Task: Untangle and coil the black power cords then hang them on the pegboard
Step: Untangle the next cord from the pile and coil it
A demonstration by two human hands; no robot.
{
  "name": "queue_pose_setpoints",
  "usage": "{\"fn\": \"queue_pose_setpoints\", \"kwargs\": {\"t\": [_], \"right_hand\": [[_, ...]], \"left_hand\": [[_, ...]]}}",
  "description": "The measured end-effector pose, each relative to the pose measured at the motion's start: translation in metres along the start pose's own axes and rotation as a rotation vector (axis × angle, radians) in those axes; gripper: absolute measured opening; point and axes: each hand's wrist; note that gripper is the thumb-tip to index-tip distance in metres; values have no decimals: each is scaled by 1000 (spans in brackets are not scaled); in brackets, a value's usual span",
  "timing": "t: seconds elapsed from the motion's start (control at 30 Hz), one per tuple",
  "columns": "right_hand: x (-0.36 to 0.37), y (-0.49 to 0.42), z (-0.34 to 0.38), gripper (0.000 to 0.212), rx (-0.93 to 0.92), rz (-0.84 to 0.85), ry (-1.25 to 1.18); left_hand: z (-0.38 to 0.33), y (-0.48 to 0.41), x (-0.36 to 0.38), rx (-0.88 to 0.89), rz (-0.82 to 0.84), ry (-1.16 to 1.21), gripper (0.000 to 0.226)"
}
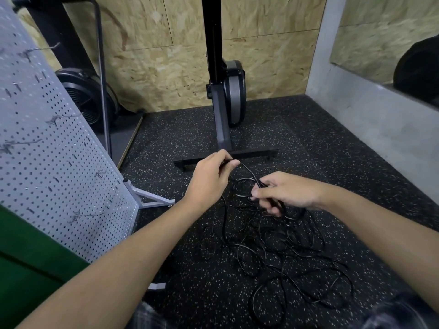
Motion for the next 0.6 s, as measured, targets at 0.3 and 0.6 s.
{"fn": "queue_pose_setpoints", "kwargs": {"t": [0.3, 0.6], "right_hand": [[-1, 2, 9, 27, -48, -146, -356], [-3, -13, -6, 28, -227, -612, -158]], "left_hand": [[21, 28, 22, -519, 373, 315, 26], [-8, 21, 29, -648, 225, 372, 29]]}}
Point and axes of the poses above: each hand's wrist, its own y-axis away from the middle knuckle, its own x-axis out of the palm, z = x × y, and after that the axes turned 15 degrees about -z, right-handed
